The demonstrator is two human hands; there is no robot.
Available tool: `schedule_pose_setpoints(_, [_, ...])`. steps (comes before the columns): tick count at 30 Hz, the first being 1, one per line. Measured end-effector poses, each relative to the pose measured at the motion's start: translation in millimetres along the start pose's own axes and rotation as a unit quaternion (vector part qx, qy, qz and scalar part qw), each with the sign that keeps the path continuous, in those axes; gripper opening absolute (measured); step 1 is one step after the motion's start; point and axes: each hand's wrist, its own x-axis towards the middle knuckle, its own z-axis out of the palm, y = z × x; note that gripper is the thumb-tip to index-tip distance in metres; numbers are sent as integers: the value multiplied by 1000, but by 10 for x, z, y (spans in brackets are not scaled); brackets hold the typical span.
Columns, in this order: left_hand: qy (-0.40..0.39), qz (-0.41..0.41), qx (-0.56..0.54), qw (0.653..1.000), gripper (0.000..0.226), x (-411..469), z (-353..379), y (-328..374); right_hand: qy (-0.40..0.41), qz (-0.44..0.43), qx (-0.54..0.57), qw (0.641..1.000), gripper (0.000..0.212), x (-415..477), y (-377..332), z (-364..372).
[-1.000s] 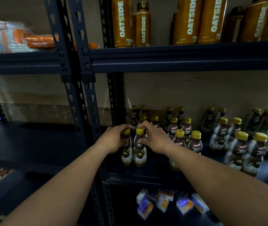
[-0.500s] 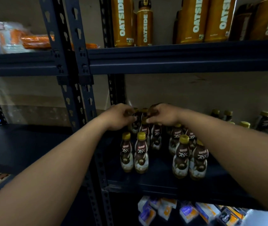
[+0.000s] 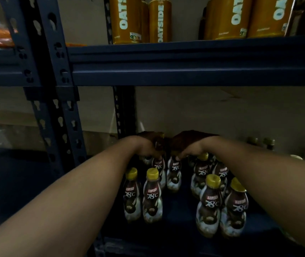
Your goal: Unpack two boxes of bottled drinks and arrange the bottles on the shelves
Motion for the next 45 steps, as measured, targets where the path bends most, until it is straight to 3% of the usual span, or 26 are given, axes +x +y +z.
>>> schedule_pose_setpoints(4, [4,-13,-17,1000,50,125,228,-68,51,-76,9,996,45,-5,10,61])
schedule_pose_setpoints(8, [20,-36,-58,997,50,107,235,-168,71,-113,4,991,45,-8,-24,58])
schedule_pose_setpoints(11, [78,-14,-100,992,71,20,238,-241,88,-100,36,990,55,-15,-47,100])
schedule_pose_setpoints(14, [104,-9,-138,985,90,-54,291,-371,90,-107,28,990,42,5,-88,134])
schedule_pose_setpoints(18, [121,-34,-160,979,71,-53,355,-432,87,-113,20,989,45,40,-194,137])
schedule_pose_setpoints(24, [136,-69,-153,976,61,27,433,-536,82,-119,57,988,53,88,-332,177])
schedule_pose_setpoints(41, [165,-90,-110,976,65,58,435,-621,92,-150,127,976,35,220,-337,255])
schedule_pose_setpoints(45, [167,-87,-100,977,65,0,392,-570,76,-115,148,979,47,162,-352,246])
